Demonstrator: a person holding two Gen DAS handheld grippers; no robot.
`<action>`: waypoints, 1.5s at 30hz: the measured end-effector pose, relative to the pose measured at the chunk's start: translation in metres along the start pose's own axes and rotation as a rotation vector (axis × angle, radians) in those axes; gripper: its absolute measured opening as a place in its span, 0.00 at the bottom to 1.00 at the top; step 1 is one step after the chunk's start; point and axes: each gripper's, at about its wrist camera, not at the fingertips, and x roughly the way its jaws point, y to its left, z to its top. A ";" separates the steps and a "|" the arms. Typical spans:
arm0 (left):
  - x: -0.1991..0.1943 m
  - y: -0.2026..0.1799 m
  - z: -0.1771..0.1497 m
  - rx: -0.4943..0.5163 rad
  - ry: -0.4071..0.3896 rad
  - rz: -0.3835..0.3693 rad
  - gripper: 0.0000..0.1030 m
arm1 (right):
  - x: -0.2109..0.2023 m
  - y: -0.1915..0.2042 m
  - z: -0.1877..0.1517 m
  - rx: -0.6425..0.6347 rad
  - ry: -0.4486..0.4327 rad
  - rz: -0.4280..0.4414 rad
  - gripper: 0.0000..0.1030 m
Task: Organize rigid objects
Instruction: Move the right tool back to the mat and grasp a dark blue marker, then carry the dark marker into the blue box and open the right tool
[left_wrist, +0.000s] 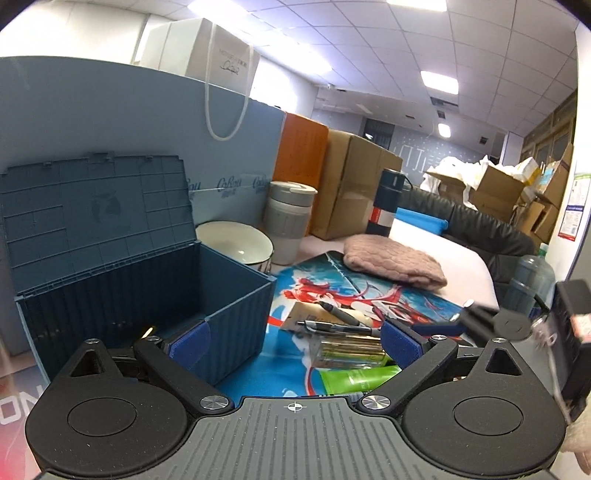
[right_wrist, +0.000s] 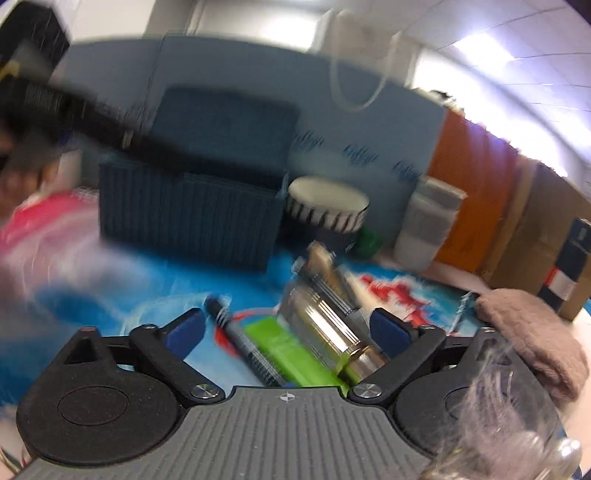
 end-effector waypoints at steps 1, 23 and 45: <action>0.000 0.000 0.000 -0.001 0.000 0.001 0.97 | 0.005 0.003 0.001 -0.021 0.012 0.017 0.78; -0.021 0.019 0.009 -0.058 -0.066 0.004 0.97 | 0.071 -0.016 0.035 0.255 0.214 0.269 0.12; -0.048 0.060 0.018 -0.198 -0.174 0.109 0.97 | -0.026 -0.050 0.108 0.671 -0.294 0.183 0.12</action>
